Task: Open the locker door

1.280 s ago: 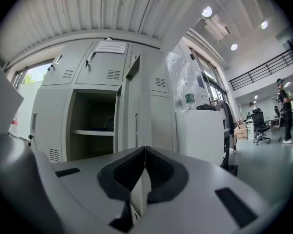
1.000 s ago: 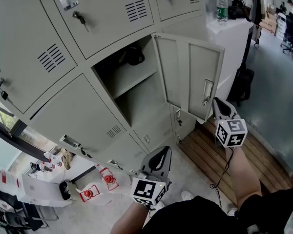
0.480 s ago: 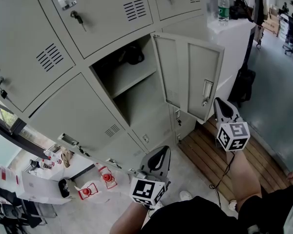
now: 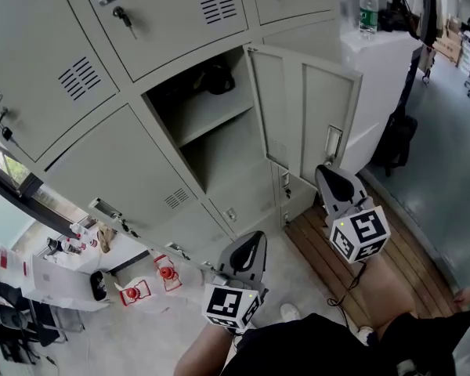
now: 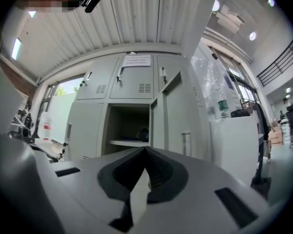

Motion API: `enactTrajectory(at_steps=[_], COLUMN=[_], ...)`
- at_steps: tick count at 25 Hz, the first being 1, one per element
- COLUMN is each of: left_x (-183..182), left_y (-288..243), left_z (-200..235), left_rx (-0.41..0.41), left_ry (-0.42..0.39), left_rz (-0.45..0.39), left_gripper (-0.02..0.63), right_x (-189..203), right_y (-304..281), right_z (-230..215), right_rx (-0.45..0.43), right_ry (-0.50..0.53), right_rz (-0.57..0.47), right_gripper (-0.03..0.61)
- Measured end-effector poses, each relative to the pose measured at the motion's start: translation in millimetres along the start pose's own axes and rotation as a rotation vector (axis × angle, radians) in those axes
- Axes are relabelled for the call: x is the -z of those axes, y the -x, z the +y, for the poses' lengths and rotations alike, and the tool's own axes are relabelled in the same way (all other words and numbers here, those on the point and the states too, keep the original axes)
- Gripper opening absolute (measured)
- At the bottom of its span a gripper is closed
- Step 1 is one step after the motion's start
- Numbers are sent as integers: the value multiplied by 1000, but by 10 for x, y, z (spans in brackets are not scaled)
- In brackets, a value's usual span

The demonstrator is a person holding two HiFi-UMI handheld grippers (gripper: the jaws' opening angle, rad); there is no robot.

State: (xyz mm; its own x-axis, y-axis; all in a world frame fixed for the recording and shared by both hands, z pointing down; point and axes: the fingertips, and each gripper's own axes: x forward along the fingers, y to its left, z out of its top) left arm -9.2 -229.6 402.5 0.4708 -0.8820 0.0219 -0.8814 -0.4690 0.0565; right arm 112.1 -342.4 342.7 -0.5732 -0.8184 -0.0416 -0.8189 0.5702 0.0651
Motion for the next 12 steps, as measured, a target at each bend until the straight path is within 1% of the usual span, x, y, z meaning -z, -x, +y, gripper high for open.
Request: enactTrajectory(at_steps=[7, 12], left_x=[43, 64], left_y=[293, 614], left_z=[112, 312], left_rx=[-135, -224], left_ry=[4, 17], left_rz=[14, 8], left_gripper=[17, 17], right_x=[174, 293], right_y=[-165, -186], right_z=[757, 1345], right_rx=[-231, -350], right_ry=[-17, -29], right_rz=[38, 66], right_gripper=[54, 54])
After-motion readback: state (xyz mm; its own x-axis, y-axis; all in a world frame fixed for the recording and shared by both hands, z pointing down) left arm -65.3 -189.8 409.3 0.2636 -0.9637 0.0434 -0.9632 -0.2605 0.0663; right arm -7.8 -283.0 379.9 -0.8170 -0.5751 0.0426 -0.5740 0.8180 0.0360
